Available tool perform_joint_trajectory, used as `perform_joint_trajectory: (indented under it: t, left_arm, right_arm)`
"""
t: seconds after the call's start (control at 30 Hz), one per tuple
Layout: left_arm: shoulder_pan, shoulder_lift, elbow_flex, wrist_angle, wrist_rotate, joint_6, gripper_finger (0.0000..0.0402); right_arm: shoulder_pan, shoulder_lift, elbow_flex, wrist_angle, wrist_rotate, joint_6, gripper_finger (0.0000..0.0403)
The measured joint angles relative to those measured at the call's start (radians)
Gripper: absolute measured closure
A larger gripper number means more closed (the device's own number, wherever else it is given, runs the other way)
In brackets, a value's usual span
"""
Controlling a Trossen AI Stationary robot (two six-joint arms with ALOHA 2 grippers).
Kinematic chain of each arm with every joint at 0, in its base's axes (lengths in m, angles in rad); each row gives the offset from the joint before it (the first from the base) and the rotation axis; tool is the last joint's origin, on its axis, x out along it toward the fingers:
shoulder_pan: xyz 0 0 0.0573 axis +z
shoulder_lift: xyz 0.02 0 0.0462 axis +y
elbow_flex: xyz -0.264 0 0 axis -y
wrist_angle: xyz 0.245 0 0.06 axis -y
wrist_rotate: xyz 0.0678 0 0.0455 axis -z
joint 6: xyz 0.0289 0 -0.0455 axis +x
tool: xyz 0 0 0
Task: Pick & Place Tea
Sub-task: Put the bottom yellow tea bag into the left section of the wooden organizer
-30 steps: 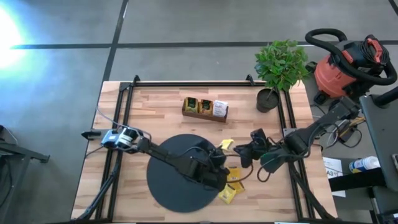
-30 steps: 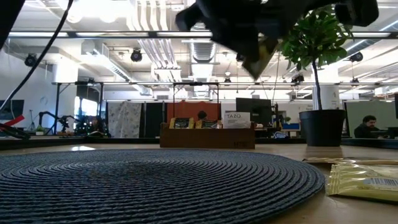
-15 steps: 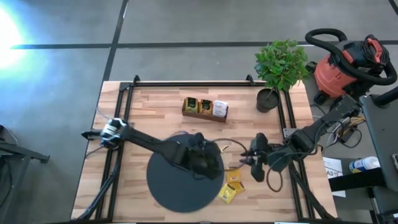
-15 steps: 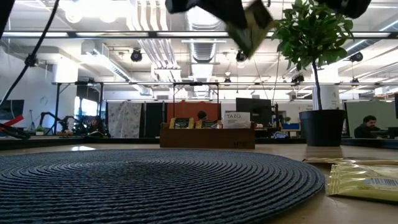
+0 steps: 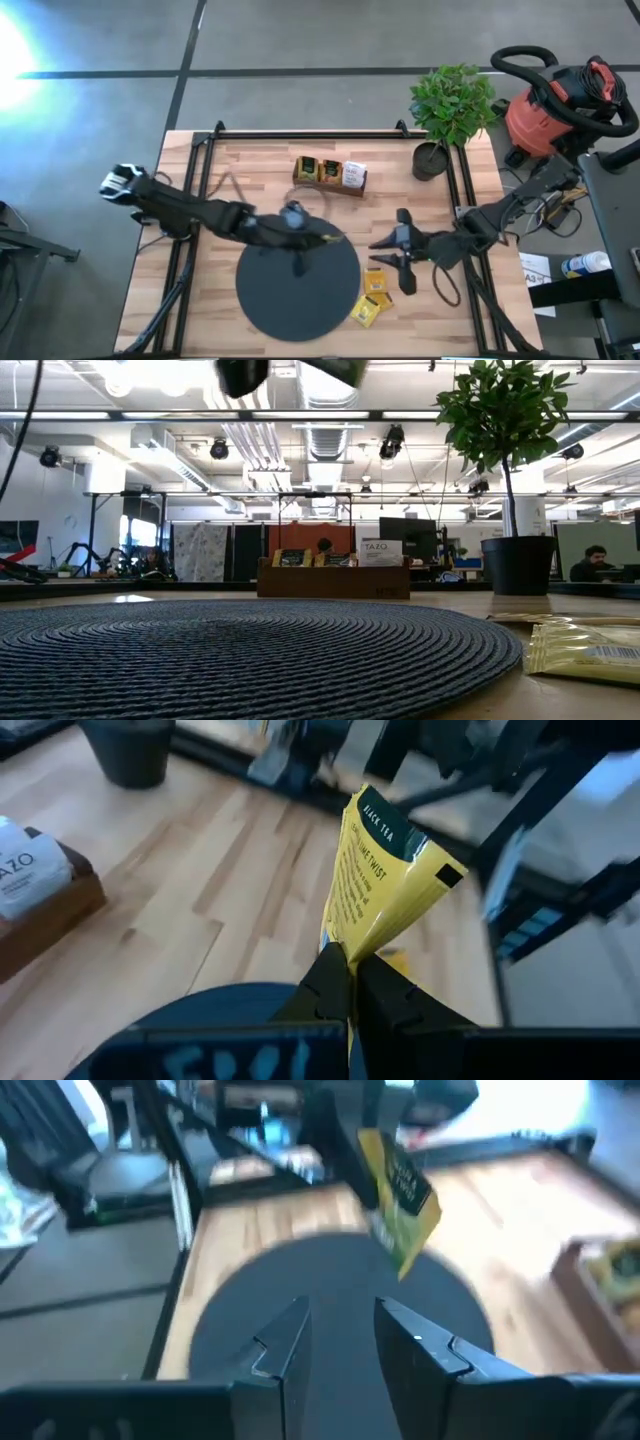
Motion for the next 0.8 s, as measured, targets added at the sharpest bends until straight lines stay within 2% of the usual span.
perform_joint_trajectory:
  t: [0.1, 0.2, 0.37, 0.6, 0.8]
  left_arm:
    - [0.005, -0.123, -0.178, 0.160, 0.000, -0.007, 0.0399]
    - [0.014, -0.234, -0.319, 0.269, -0.001, -0.011, 0.0399]
    - [0.048, -0.388, -0.472, 0.315, 0.013, -0.006, 0.0399]
    - [0.143, -0.498, -0.592, 0.339, 0.190, 0.033, 0.0399]
    - [0.278, -0.510, -0.639, 0.395, 0.388, 0.105, 0.0399]
  right_arm:
    - [-0.072, 0.034, 0.010, 0.097, -0.031, -0.081, 0.0286]
    - [-0.165, 0.076, 0.054, 0.099, -0.070, -0.089, 0.0271]
    - [-0.320, 0.166, 0.153, 0.050, -0.215, -0.127, 0.0245]
    - [-0.473, 0.317, 0.330, -0.053, -0.340, -0.142, 0.0225]
    - [-0.512, 0.448, 0.504, -0.170, -0.347, -0.261, 0.0220]
